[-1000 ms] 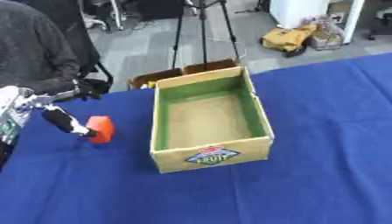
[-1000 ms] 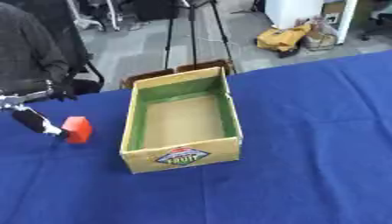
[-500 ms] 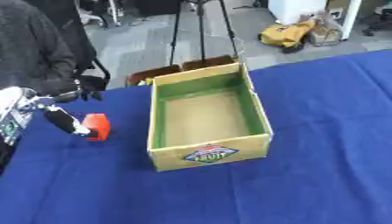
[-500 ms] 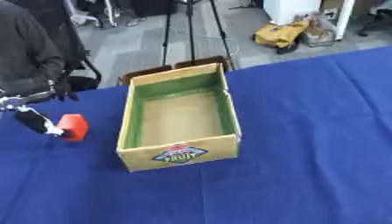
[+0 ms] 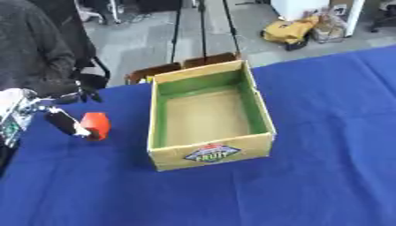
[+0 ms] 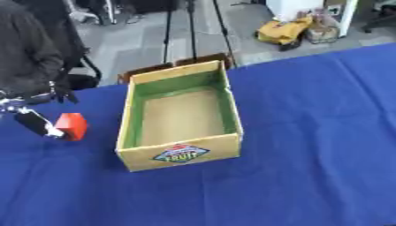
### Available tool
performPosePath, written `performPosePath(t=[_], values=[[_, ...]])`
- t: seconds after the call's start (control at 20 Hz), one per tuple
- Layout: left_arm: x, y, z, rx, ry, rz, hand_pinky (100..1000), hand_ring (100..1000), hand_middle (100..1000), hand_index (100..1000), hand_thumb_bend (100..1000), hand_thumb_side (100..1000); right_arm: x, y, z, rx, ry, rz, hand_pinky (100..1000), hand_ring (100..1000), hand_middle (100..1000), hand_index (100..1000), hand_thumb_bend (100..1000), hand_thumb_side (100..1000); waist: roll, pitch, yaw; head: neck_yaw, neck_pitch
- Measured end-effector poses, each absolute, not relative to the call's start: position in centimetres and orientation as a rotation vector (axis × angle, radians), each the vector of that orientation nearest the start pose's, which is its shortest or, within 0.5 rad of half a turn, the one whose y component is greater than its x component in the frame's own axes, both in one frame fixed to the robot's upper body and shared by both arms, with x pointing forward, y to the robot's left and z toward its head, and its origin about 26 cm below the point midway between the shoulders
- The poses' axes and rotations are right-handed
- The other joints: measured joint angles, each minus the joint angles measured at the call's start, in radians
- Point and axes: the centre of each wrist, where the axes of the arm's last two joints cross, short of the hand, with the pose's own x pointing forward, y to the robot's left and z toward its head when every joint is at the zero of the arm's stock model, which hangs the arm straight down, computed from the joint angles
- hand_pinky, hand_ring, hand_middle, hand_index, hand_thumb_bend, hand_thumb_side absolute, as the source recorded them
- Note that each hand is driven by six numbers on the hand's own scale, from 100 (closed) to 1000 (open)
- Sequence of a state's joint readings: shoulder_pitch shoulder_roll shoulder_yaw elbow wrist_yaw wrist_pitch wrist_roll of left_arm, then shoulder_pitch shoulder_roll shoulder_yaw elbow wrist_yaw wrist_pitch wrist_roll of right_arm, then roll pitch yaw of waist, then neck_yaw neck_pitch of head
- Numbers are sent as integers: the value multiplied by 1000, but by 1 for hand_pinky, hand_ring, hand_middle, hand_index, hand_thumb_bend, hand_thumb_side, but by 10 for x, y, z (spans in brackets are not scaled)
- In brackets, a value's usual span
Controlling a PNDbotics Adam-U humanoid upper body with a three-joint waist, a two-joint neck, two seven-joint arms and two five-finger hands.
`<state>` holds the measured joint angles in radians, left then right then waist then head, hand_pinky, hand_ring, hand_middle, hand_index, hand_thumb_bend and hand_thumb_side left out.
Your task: Pick up objects on the table and place them in the box.
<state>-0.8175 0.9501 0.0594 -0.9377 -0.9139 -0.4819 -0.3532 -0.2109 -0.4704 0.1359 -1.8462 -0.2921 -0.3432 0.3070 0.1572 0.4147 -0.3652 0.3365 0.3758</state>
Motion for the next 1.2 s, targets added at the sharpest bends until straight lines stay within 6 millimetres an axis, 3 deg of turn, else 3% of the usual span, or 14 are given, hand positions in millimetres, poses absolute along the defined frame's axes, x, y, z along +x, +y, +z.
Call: performPosePath(t=[0.6, 1.2], values=[[391, 501, 289, 1308, -1180, -1492, 676, 635, 673, 759, 681, 450, 307, -274, 139, 313, -2227, 738, 818, 727, 540, 813, 100, 604, 0, 9, -1, 0, 0], [390, 502, 286, 1335, -1153, -1492, 616, 549, 577, 676, 642, 407, 307, -274, 138, 312, -2228, 741, 820, 729, 540, 814, 100, 614, -1, 14, 2, -4, -7]])
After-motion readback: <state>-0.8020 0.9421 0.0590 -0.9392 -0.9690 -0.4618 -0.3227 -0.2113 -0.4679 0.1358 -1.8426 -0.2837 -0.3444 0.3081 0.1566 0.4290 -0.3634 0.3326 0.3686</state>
